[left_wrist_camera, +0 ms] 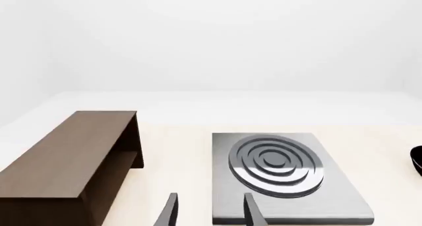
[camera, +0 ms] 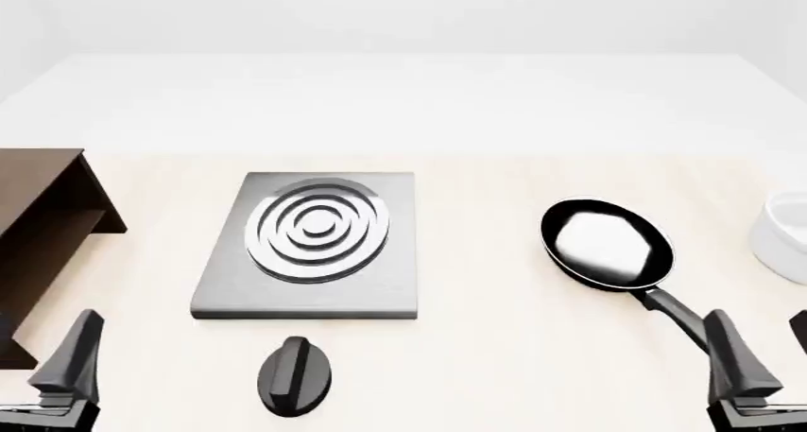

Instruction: Turn on the stove and put the frying pan on it.

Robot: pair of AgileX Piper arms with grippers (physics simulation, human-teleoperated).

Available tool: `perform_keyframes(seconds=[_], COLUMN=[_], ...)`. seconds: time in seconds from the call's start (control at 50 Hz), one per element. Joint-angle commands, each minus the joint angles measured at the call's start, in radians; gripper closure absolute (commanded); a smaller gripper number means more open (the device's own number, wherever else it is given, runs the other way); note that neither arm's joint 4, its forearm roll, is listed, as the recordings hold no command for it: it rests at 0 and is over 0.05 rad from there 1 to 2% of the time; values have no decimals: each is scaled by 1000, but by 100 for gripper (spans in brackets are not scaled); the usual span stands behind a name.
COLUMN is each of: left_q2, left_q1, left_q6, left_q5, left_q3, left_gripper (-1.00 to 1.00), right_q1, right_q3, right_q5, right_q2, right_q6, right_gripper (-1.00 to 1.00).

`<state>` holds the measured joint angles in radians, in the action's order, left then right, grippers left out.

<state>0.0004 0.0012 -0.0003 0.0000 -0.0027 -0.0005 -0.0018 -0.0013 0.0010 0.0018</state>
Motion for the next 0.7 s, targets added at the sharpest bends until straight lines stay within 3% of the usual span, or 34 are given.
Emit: perform_keyframes(seconds=[0.02,0.1,0.14,0.18,0.26,0.32,0.34,0.36,0.44,0.5,0.52,0.6,0.7], left_q2=[1,43,45,68,66,133,139,138,343,394,461,568,688], left_q1=[10,7,-16,-29,-70,-125,-119,-119,-81,-65,-78,-115,-182], left_q6=[-27,2,80,61,92,66,63,63,45,49,12,-19,-60], left_q5=[4,-51,-61,-61,36,90,160,162,242,264,283,297,241], left_q3=[-7,-3,-10,-21,-120,-208,-265,-266,-393,-413,-425,-418,-363], left_gripper=[-100,-100,-100,-100,-100,-100,-100,-100,-100,-100,-100,-100,-100], right_q1=[1,-9,-7,-9,-14,-15,-15,-15,-17,-24,-25,-28,-34], right_q3=[-8,-3,0,-1,0,1,1,1,2,2,2,1,1], right_q5=[5,-14,-27,-7,-24,-55,-69,-71,-87,-109,-117,-124,-113], right_q2=[8,23,39,19,36,75,91,93,116,142,153,168,159], right_q6=[27,7,-3,-2,-9,-8,-9,-9,-17,-25,-25,-35,-50], right_gripper=[-100,-100,-100,-100,-100,-100,-100,-100,-100,-100,-100,-100,-100])
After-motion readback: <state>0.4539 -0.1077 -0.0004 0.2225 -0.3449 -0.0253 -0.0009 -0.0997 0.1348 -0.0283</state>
